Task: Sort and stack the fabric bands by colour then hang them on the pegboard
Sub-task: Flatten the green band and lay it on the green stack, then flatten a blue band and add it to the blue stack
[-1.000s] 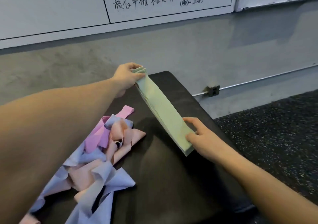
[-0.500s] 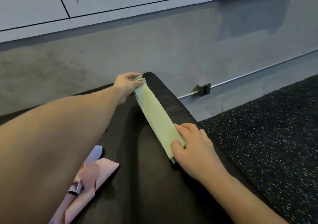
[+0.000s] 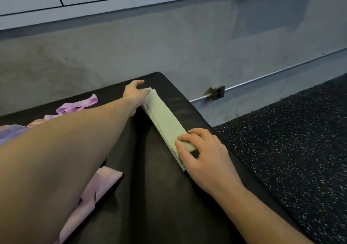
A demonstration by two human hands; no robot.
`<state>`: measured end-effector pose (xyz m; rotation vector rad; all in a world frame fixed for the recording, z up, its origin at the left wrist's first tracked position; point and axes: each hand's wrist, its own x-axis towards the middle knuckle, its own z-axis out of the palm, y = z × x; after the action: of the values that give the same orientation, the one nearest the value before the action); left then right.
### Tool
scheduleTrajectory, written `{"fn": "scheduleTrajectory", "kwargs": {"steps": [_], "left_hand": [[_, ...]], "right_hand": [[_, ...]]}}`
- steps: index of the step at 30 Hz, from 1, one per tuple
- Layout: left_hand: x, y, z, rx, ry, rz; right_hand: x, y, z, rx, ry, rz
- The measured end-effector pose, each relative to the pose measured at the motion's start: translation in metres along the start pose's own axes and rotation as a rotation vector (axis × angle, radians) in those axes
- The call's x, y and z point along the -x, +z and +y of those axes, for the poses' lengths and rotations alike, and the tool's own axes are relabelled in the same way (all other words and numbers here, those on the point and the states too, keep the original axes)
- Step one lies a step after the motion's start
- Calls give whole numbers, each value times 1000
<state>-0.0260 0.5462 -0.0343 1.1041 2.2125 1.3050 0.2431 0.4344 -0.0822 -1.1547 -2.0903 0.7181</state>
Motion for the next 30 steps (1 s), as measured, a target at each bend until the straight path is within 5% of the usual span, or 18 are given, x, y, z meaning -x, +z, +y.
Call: {"fn": "scheduleTrajectory", "kwargs": {"steps": [6,14,18,23,30], "left_hand": [[37,-32,-9,-136,37,-36],[126,-89,-23,-348,226,-308],[161,-120,-15,-360,386,-292],[208,-157,-15,-518,497,-349],[258,-173,-61,-973,546,-545]], "right_hand": [[-1,0,1,12,-10,-16],[2,-4,-4,10,-16,-44],[3,-7,-5,-131,-17,4],[27,-21,-15,-169,-155,184],[81,-14,-39,-45,-387,54]]}}
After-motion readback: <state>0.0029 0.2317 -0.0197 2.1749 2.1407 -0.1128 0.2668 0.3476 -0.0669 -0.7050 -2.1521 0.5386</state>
